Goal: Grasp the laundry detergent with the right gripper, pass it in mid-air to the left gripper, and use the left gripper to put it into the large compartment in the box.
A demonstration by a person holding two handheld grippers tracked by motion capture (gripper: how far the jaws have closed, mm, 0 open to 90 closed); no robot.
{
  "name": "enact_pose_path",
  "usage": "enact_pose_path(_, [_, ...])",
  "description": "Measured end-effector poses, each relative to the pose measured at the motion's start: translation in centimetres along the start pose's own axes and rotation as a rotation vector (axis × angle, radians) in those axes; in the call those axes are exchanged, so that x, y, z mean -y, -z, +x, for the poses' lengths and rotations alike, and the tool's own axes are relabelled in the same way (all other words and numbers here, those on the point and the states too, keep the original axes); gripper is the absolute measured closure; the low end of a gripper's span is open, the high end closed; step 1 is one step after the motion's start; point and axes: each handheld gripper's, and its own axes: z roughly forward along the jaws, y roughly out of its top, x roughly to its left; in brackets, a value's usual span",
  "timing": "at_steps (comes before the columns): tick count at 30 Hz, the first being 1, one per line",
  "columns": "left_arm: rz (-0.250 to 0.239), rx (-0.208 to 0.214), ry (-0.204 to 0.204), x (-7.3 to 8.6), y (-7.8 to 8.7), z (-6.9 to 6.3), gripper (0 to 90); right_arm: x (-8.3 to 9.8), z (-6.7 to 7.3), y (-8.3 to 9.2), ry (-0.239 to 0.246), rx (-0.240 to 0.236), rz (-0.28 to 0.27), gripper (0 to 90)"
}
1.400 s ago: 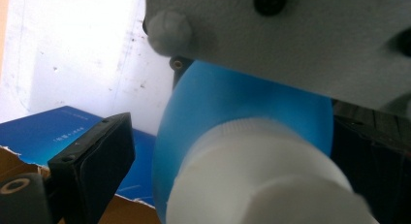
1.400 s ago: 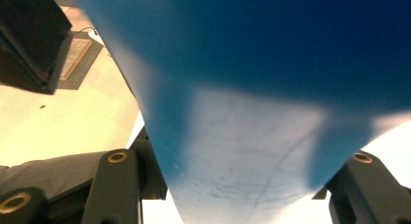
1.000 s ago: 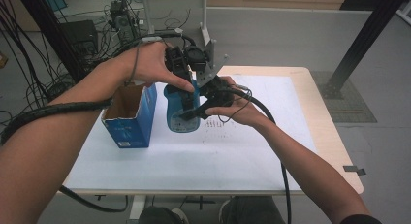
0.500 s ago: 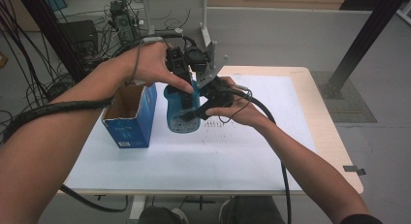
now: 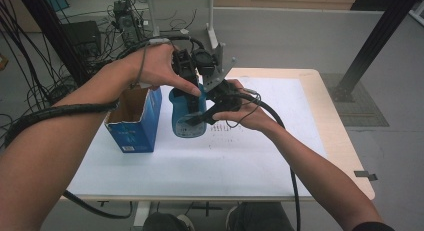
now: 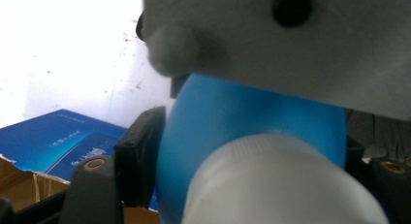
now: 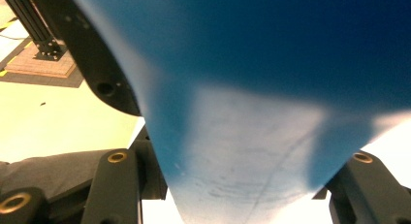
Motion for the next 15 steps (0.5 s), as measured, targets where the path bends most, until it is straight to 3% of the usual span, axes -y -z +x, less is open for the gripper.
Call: enact_pose_path(15, [0.019, 0.003, -0.002, -0.22, -0.36, 0.00, 35.7, 0.27, -0.02, -0.10, 0.003, -0.005, 0.011, 43.2])
